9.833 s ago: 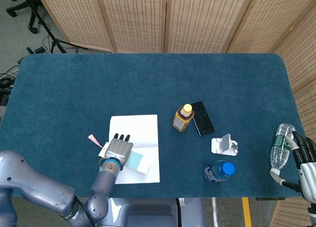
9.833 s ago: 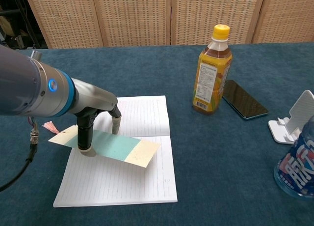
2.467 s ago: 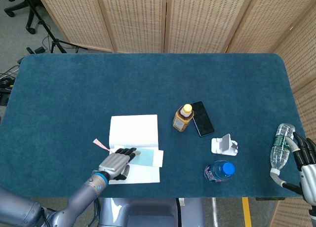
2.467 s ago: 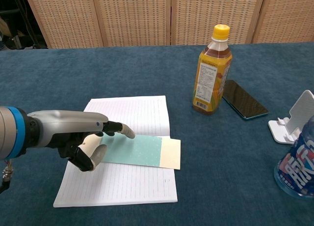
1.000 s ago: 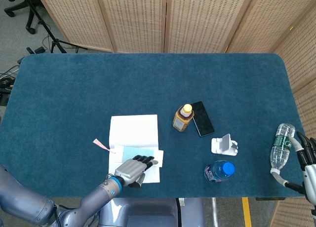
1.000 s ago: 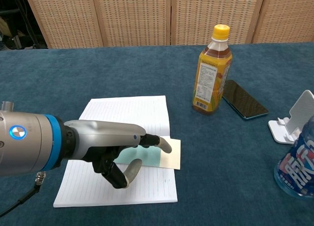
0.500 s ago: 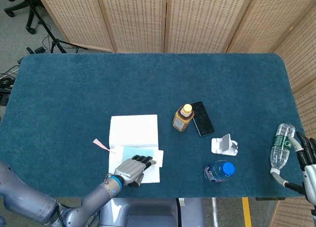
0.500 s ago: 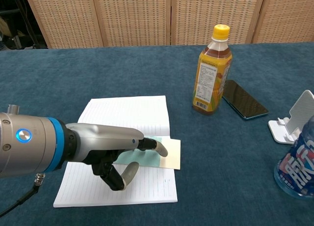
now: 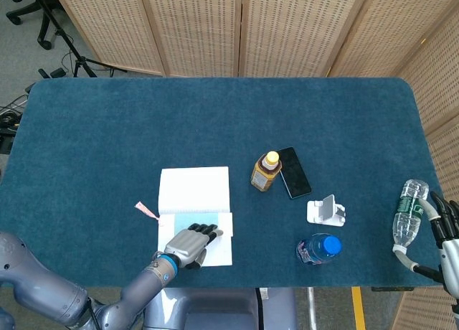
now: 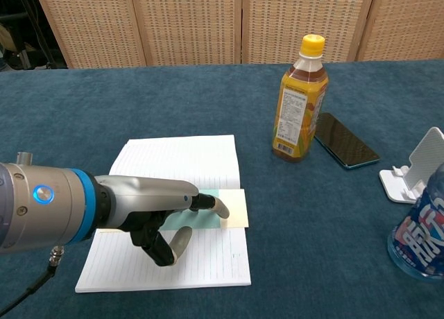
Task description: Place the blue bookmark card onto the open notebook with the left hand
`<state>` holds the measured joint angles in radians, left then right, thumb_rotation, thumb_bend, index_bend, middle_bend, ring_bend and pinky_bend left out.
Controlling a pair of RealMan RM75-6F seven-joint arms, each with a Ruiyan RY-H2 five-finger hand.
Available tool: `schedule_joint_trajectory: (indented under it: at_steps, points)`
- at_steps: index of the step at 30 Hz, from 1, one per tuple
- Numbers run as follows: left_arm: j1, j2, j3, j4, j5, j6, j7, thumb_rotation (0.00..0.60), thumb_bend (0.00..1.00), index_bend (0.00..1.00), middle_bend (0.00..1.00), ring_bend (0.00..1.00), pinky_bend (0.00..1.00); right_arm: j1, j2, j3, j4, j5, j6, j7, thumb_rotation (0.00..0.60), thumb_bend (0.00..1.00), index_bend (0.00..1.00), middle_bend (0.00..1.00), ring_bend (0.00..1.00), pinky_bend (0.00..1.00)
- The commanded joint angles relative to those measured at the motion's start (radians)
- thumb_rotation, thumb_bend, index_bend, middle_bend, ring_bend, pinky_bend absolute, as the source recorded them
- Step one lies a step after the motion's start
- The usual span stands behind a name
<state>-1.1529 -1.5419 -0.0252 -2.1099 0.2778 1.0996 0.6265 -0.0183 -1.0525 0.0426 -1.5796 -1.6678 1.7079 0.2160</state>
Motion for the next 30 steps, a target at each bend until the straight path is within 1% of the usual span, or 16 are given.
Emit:
schedule_joint_trajectory:
  at_steps: [1, 9, 17, 20, 23, 26, 28, 29, 30]
  points:
    - [0.002, -0.003, -0.006, 0.002, 0.001, 0.002, -0.002, 0.600, 0.82, 0.00, 0.00, 0.00, 0.07, 0.000, 0.000, 0.000, 0.000, 0.001, 0.000, 0.000, 0.600, 0.00, 0.00, 0.00, 0.00, 0.00]
    - [0.023, 0.013, -0.017, -0.016, 0.052, 0.001, -0.026, 0.600, 0.82, 0.00, 0.00, 0.00, 0.07, 0.000, -0.002, 0.000, 0.002, -0.002, 0.001, -0.001, 0.600, 0.00, 0.00, 0.00, 0.00, 0.00]
    - [0.059, 0.076, -0.025, -0.065, 0.135, 0.013, -0.062, 0.600, 0.82, 0.00, 0.00, 0.00, 0.07, 0.000, -0.003, 0.000, 0.003, -0.003, 0.002, -0.003, 0.600, 0.00, 0.00, 0.00, 0.00, 0.00]
    - [0.091, 0.129, -0.019, -0.091, 0.203, 0.031, -0.087, 0.600, 0.81, 0.00, 0.00, 0.00, 0.07, 0.001, -0.002, 0.001, 0.003, 0.002, -0.002, -0.002, 0.600, 0.00, 0.00, 0.00, 0.00, 0.00]
    - [0.133, 0.192, 0.000, -0.109, 0.292, 0.067, -0.103, 0.600, 0.81, 0.00, 0.00, 0.00, 0.07, 0.003, -0.003, 0.001, 0.002, 0.004, -0.007, -0.005, 0.600, 0.00, 0.00, 0.00, 0.00, 0.00]
    - [0.165, 0.229, 0.018, -0.111, 0.360, 0.095, -0.112, 0.600, 0.79, 0.00, 0.00, 0.00, 0.07, 0.004, -0.003, 0.001, 0.000, 0.006, -0.012, -0.010, 0.600, 0.00, 0.00, 0.00, 0.00, 0.00]
    - [0.208, 0.269, 0.053, -0.096, 0.455, 0.161, -0.093, 0.600, 0.77, 0.00, 0.00, 0.00, 0.07, 0.006, -0.004, 0.000, -0.002, 0.006, -0.017, -0.016, 0.600, 0.00, 0.00, 0.00, 0.00, 0.00]
    - [0.221, 0.273, 0.064, -0.095, 0.485, 0.175, -0.092, 0.600, 0.76, 0.00, 0.00, 0.00, 0.07, 0.006, -0.004, 0.000, -0.003, 0.005, -0.017, -0.017, 0.600, 0.00, 0.00, 0.00, 0.00, 0.00]
    - [0.248, 0.282, 0.086, -0.086, 0.537, 0.201, -0.091, 0.600, 0.74, 0.00, 0.00, 0.00, 0.07, 0.007, -0.005, 0.001, -0.004, 0.006, -0.018, -0.020, 0.600, 0.00, 0.00, 0.00, 0.00, 0.00]
